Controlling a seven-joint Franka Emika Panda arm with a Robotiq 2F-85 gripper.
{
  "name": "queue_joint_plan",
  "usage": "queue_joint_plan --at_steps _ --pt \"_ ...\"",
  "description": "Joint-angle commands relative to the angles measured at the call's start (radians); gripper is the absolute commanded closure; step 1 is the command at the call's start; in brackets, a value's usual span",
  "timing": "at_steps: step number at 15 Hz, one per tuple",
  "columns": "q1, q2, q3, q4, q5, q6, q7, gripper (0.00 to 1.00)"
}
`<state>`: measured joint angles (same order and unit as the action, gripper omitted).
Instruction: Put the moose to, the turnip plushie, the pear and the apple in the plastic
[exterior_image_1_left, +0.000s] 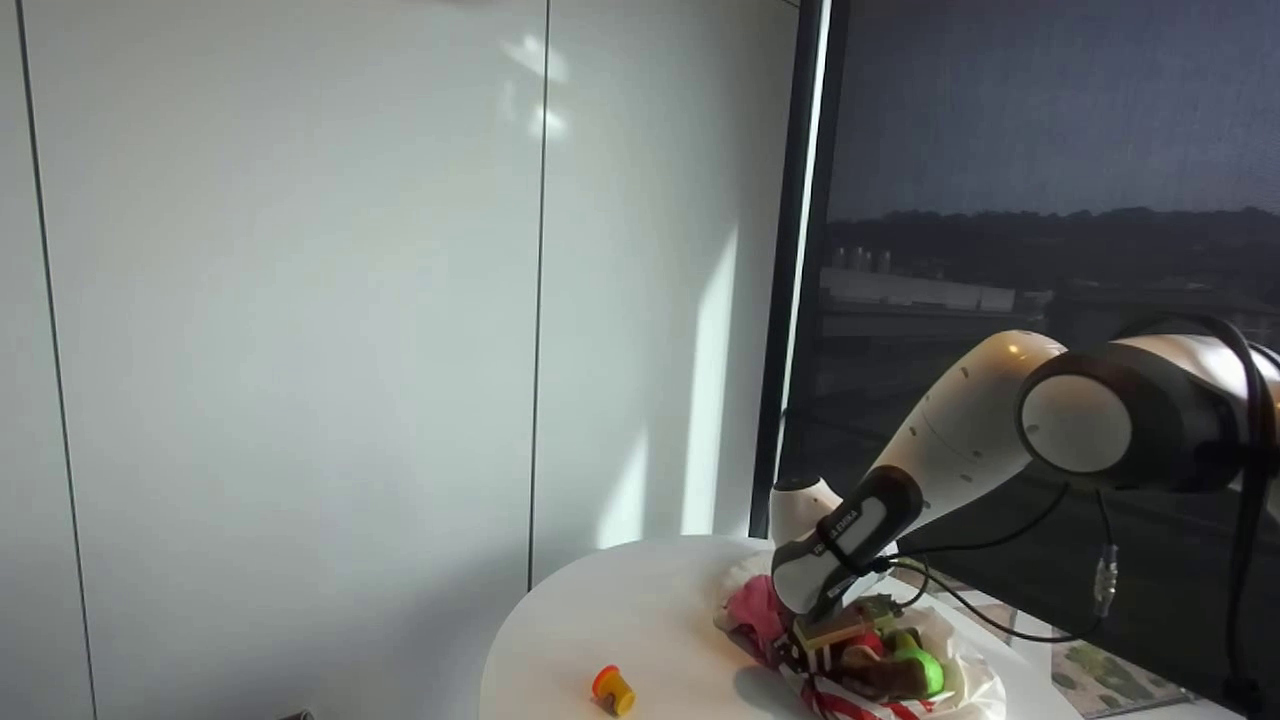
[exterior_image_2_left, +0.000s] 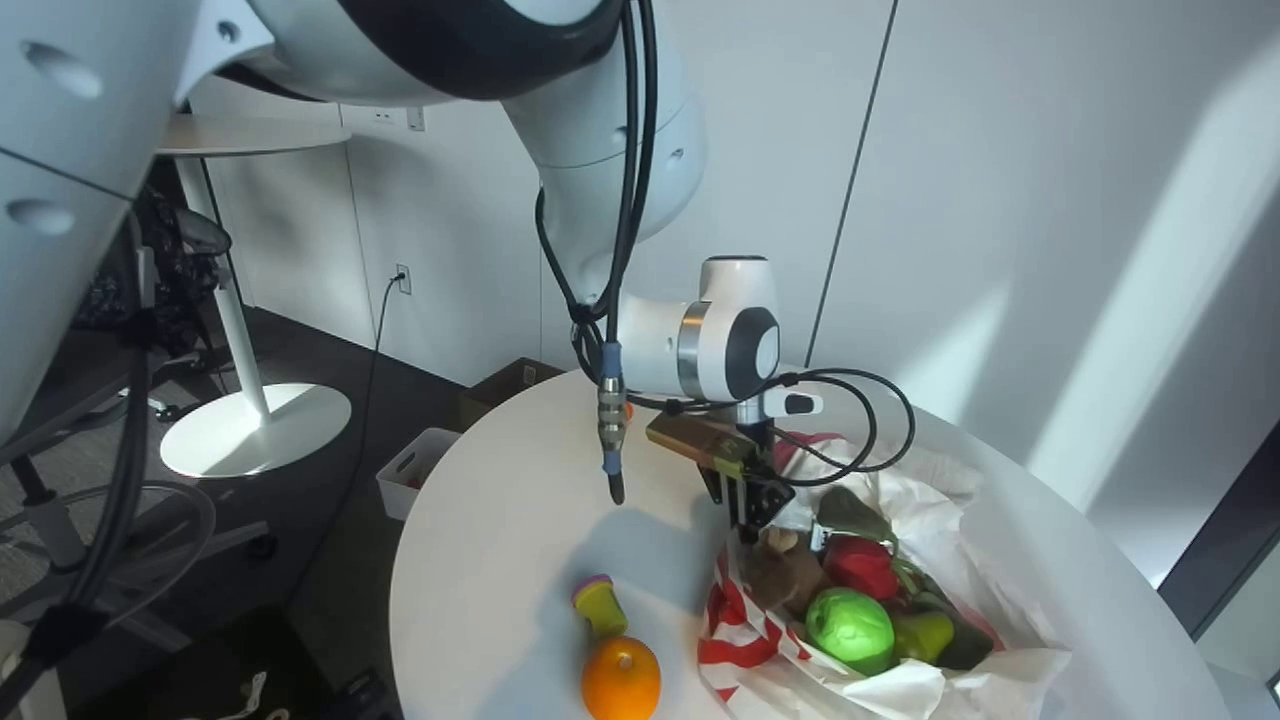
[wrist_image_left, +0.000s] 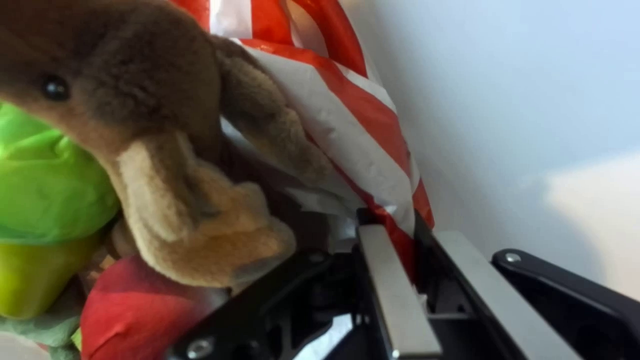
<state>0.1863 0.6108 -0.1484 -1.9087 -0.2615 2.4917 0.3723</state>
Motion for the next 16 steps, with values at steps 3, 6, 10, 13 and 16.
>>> queue_joint_plan --at_steps 3,6,10,13,16 --pt "-0.066 -0.138 0.075 -0.061 0.119 -0.192 -0.106 0.81" --pt "-0.136 -0.148 0.125 -0.007 0.232 -0.365 -0.251 0.81" --pt "-0.212 -0.157 0.16 0.048 0.365 -0.558 -0.401 0.82" --pt "-0.216 -0.154 0.146 0.056 0.382 -0.581 -0.376 0.56" --pt "-0.197 -0.193 0.134 0.004 0.359 -0.498 -0.314 0.35"
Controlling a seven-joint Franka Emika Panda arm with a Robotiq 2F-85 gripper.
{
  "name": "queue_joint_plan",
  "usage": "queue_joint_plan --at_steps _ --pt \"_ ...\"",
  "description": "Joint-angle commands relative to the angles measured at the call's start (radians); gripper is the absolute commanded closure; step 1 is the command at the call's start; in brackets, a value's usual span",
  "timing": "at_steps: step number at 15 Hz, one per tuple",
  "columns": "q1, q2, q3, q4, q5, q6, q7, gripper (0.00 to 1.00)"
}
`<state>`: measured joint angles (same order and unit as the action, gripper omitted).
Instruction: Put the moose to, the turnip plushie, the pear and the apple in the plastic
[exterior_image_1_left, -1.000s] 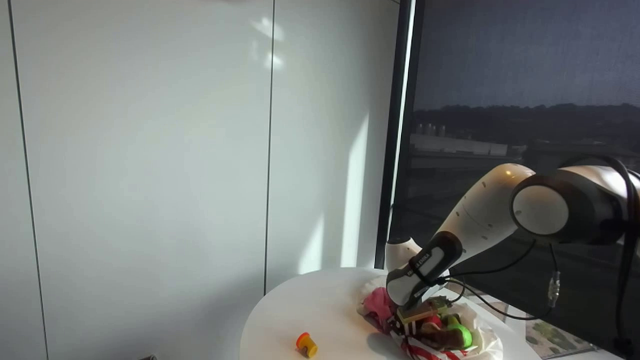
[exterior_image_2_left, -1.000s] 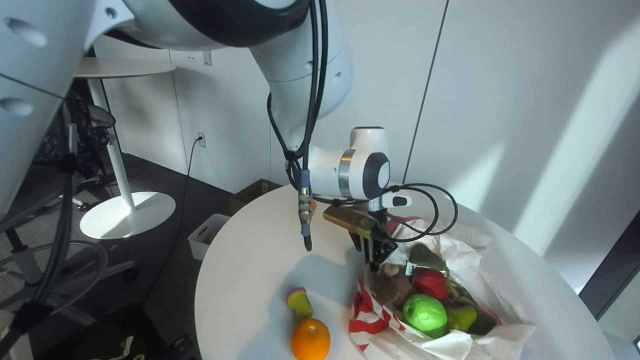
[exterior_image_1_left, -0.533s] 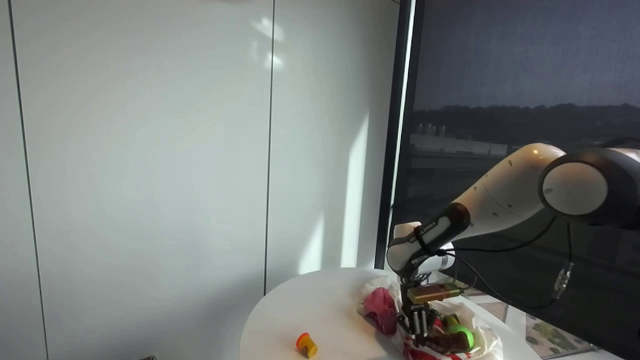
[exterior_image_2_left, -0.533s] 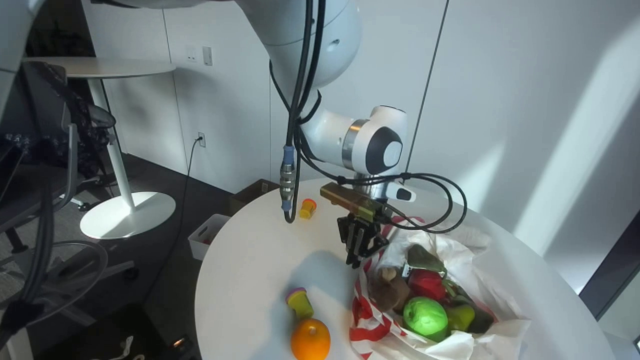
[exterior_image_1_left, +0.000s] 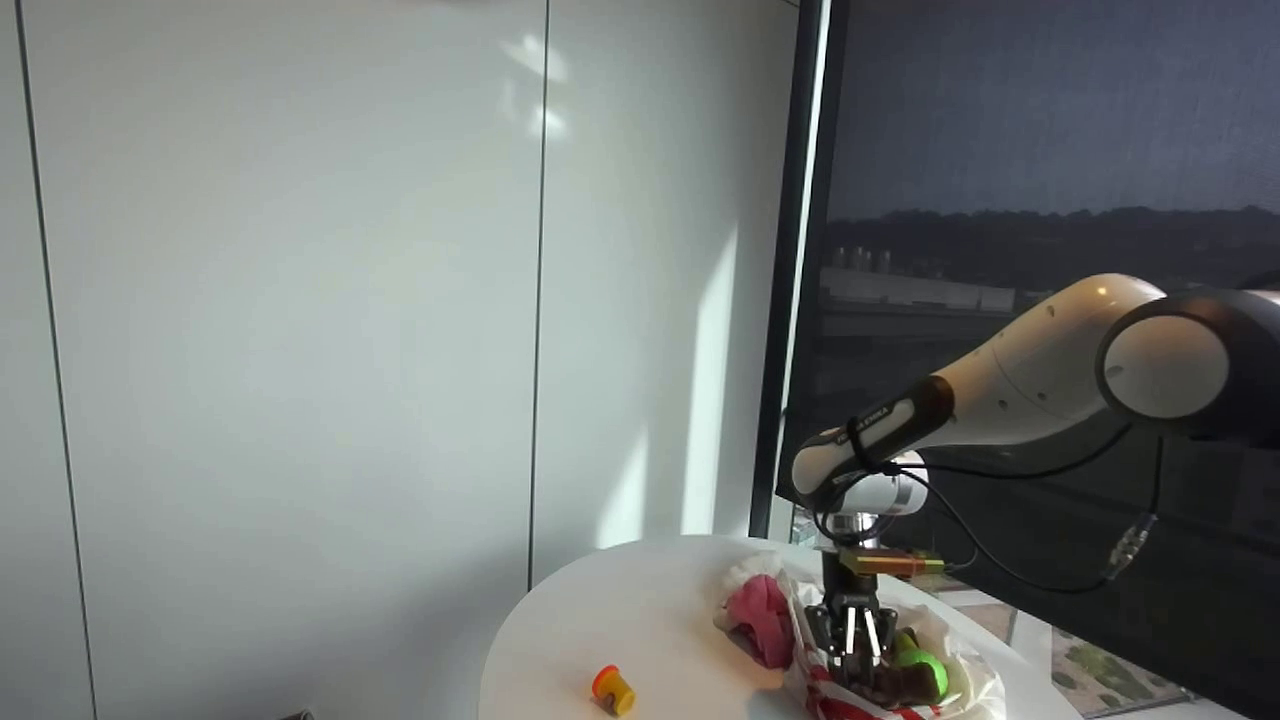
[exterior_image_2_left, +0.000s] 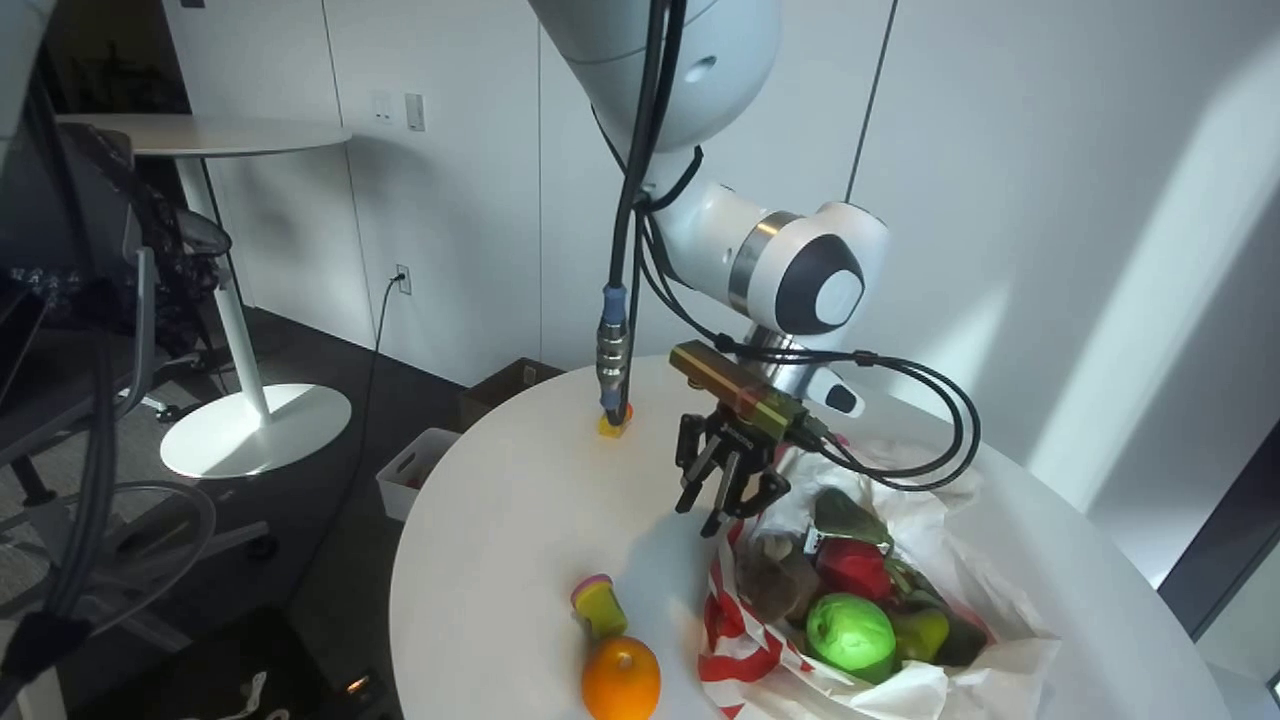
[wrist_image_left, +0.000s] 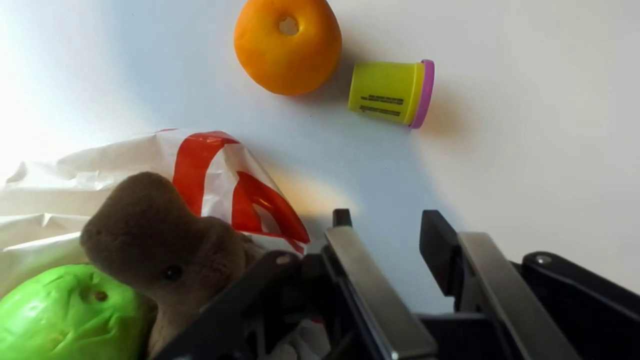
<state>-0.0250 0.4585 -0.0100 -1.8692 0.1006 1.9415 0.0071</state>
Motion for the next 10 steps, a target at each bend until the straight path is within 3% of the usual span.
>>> queue_joint_plan --at_steps 1,5,10 --pt "0.019 -0.053 -0.006 -0.051 -0.008 0.082 0.069 0.27" --pt "0.051 -0.129 -0.03 -0.154 -0.046 0.28 0.213 0.0" --pt "0.075 -0.212 -0.064 -0.24 -0.114 0.347 0.403 0.0"
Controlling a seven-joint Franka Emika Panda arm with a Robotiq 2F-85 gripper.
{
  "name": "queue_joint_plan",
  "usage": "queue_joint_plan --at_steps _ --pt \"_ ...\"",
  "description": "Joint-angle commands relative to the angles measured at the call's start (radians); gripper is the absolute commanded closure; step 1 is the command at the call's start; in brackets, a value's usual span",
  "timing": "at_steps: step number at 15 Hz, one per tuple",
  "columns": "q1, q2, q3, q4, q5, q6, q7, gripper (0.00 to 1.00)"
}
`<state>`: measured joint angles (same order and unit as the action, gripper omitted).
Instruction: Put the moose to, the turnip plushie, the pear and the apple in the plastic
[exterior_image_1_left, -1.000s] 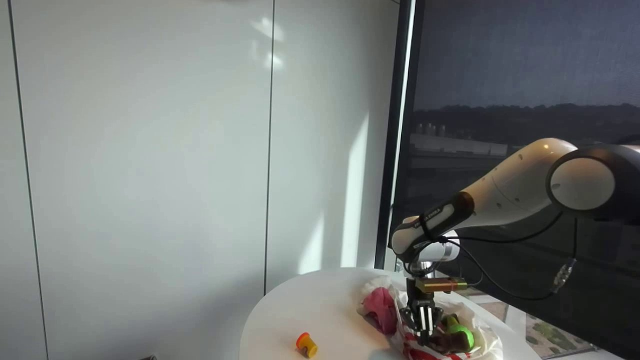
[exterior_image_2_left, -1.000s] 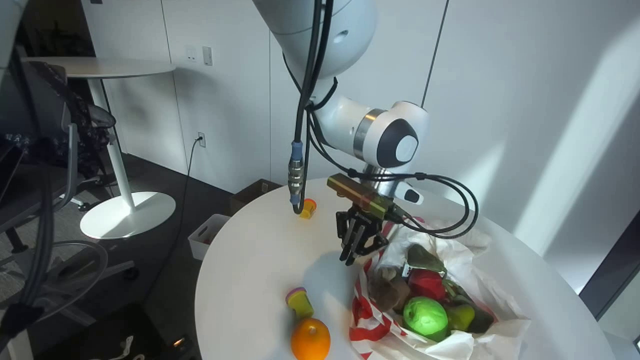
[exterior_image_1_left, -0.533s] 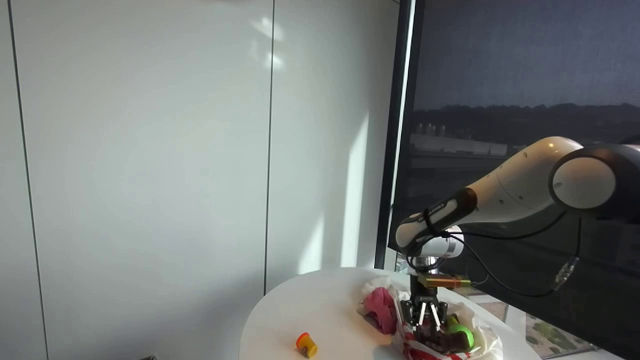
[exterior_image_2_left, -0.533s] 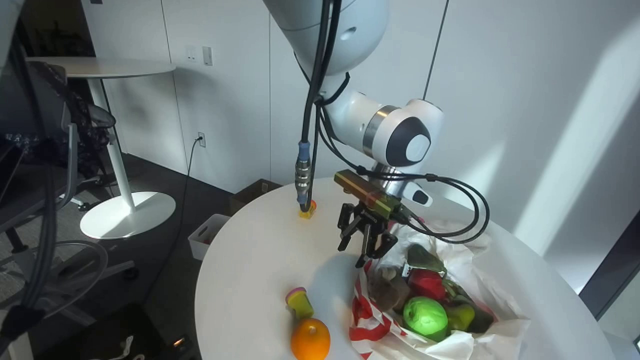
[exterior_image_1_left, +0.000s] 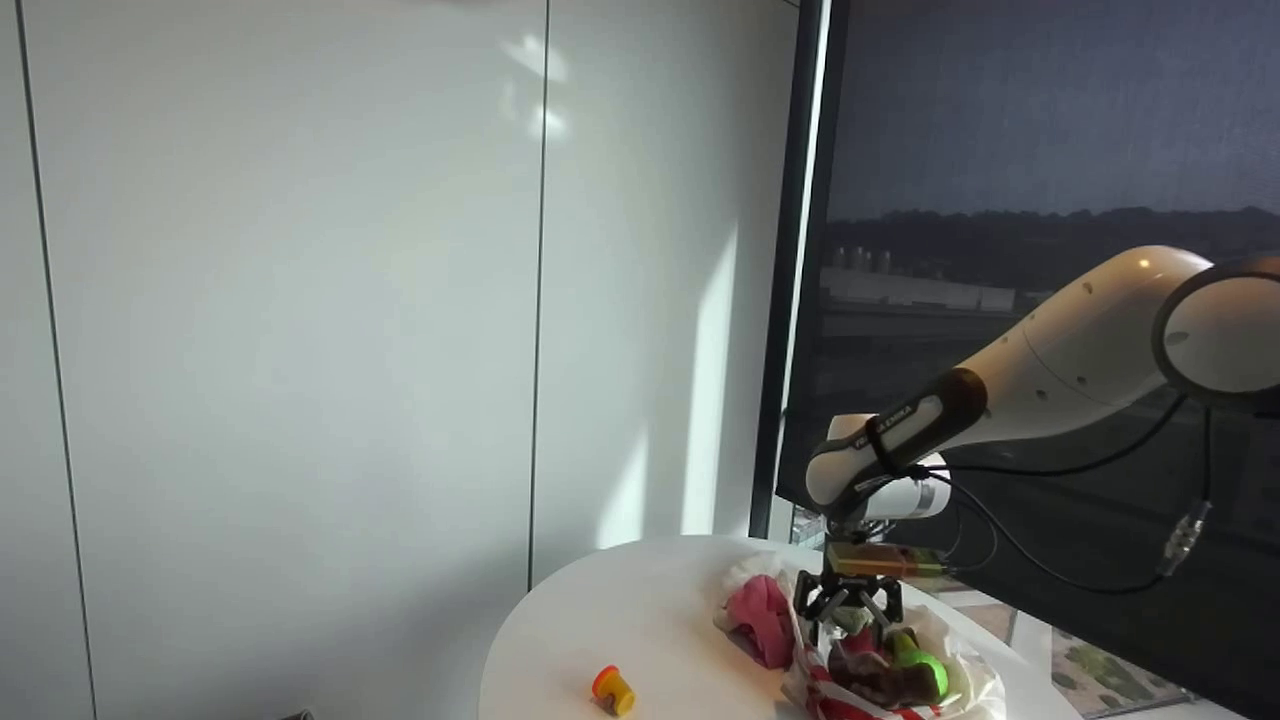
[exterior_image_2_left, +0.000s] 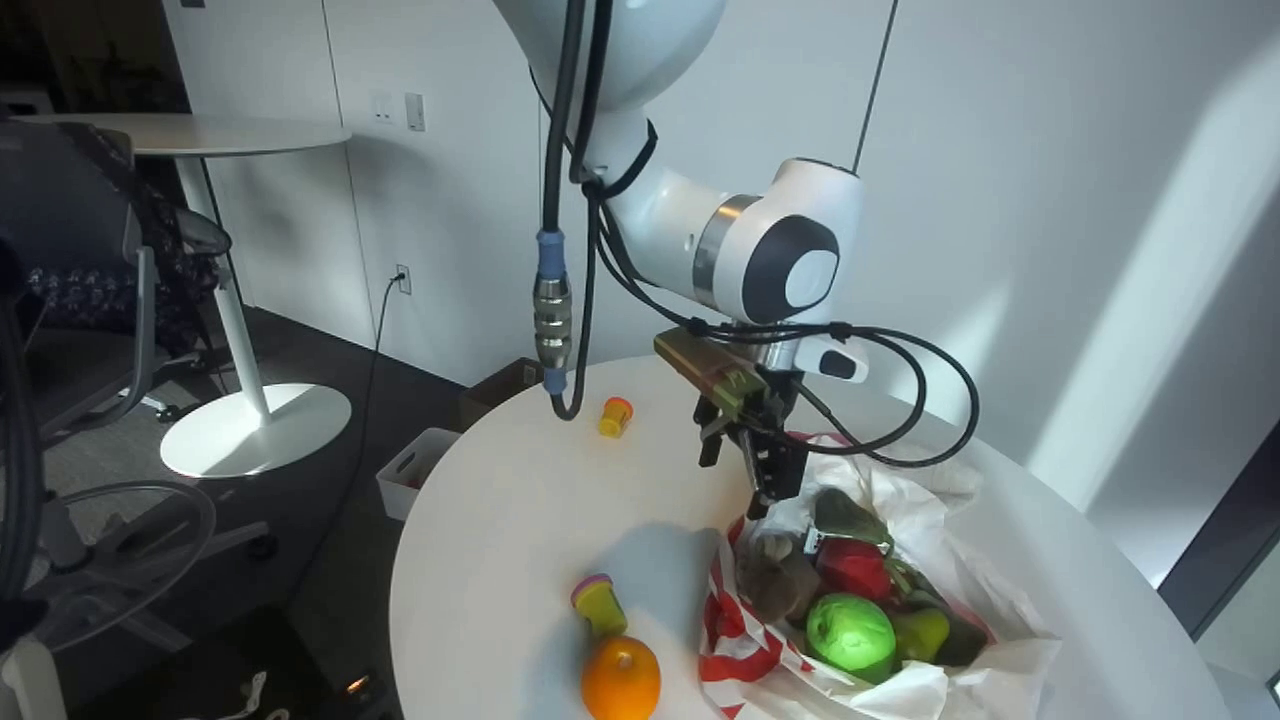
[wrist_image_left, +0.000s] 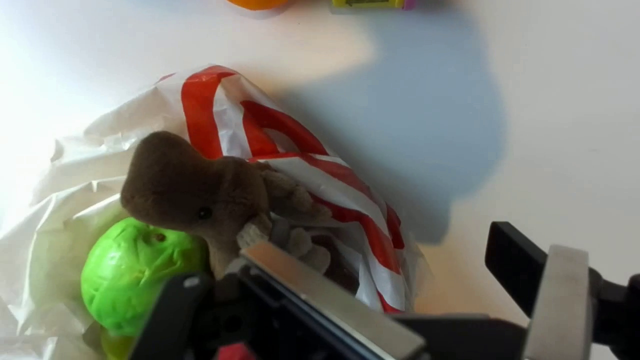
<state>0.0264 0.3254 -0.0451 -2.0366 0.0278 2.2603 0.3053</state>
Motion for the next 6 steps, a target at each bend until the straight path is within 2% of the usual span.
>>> queue_joint_plan --at_steps 1,6 --pt "0.023 -0.087 -0.032 -0.075 -0.054 0.005 0.133 0.0" --pt "0.013 -0.108 -0.038 -0.069 -0.063 -0.104 0.204 0.0"
